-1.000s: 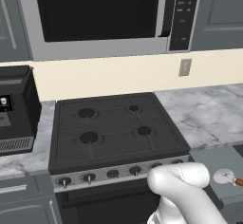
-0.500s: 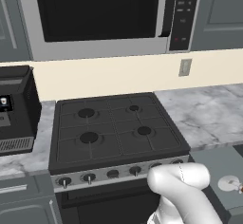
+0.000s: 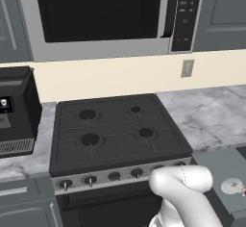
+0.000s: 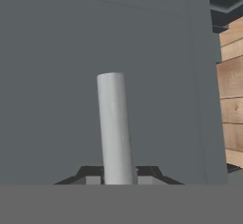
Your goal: Take the pizza cutter from the drawer on the right and place it on the dining counter for cutting.
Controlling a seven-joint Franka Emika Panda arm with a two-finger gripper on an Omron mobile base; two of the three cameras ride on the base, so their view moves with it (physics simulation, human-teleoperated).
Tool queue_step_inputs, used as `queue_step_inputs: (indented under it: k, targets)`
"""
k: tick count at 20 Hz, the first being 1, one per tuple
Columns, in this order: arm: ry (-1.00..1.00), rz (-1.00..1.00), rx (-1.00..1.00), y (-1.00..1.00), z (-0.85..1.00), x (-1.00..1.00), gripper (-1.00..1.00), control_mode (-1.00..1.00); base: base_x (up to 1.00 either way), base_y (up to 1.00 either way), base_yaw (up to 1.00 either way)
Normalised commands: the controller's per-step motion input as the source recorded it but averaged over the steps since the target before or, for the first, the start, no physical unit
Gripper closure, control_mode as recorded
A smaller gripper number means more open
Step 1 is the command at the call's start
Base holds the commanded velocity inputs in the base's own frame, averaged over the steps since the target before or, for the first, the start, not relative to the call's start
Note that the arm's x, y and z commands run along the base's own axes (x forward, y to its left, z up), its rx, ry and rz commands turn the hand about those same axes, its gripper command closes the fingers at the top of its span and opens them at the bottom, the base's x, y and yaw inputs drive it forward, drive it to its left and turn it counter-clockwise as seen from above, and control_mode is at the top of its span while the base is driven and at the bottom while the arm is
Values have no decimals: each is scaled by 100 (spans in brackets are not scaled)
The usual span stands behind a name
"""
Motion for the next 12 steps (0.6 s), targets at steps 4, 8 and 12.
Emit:
queue_step_inputs:
  k: [4,8,12]
  targets:
    - [0,0,0,0,0,0,-100,-100,0,0,0]
    - [0,0,0,0,0,0,-100,-100,0,0,0]
    - [0,0,0,0,0,0,-100,-100,0,0,0]
